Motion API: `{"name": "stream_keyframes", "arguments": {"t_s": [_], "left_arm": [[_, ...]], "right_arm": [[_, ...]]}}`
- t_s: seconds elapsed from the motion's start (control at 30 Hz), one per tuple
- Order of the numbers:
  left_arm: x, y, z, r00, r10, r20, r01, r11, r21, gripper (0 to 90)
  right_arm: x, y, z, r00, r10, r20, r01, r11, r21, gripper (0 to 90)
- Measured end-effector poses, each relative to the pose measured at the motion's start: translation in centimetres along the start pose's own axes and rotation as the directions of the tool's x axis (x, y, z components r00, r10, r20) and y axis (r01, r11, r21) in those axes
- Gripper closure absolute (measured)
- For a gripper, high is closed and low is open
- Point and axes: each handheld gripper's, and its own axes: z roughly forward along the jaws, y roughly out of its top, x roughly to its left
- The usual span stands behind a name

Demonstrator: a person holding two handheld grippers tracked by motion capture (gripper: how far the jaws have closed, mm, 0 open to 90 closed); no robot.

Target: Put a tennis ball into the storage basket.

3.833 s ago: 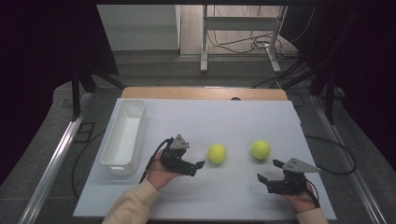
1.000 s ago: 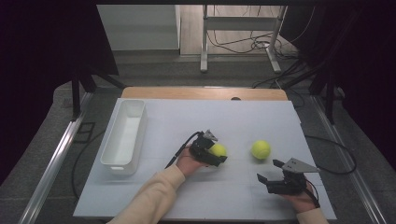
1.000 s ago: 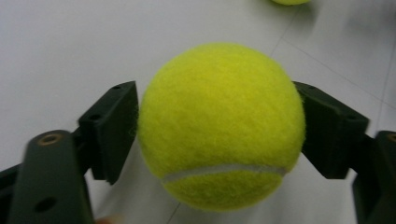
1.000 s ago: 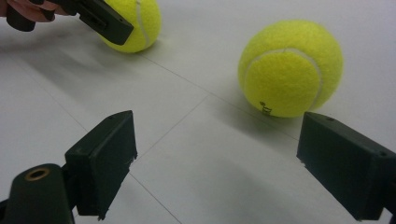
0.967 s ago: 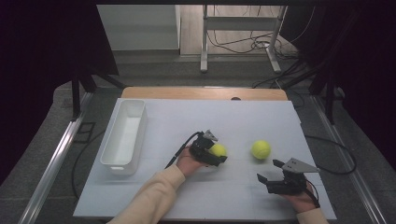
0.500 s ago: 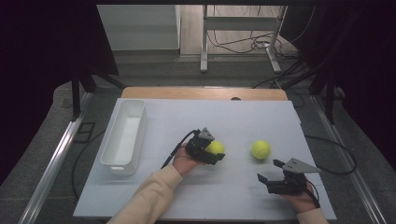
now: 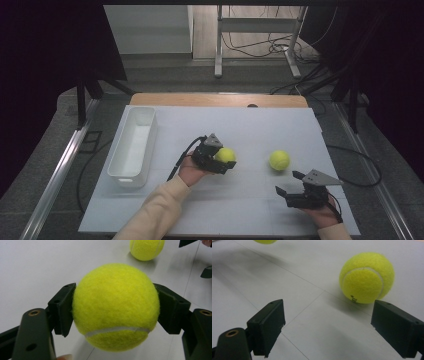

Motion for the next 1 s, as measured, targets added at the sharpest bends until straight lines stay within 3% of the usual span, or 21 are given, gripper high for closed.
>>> {"name": "stream_keyframes", "arguments": {"t_s": [1.0], "left_arm": [[0.6,0.4,-2.6,0.9998,-0.020,-0.006,0.019,0.9984,-0.053,26.3]], "right_arm": [[0.0,0.0,0.0,1.0000,-0.004,0.006,0.004,1.000,0.005,12.7]]}}
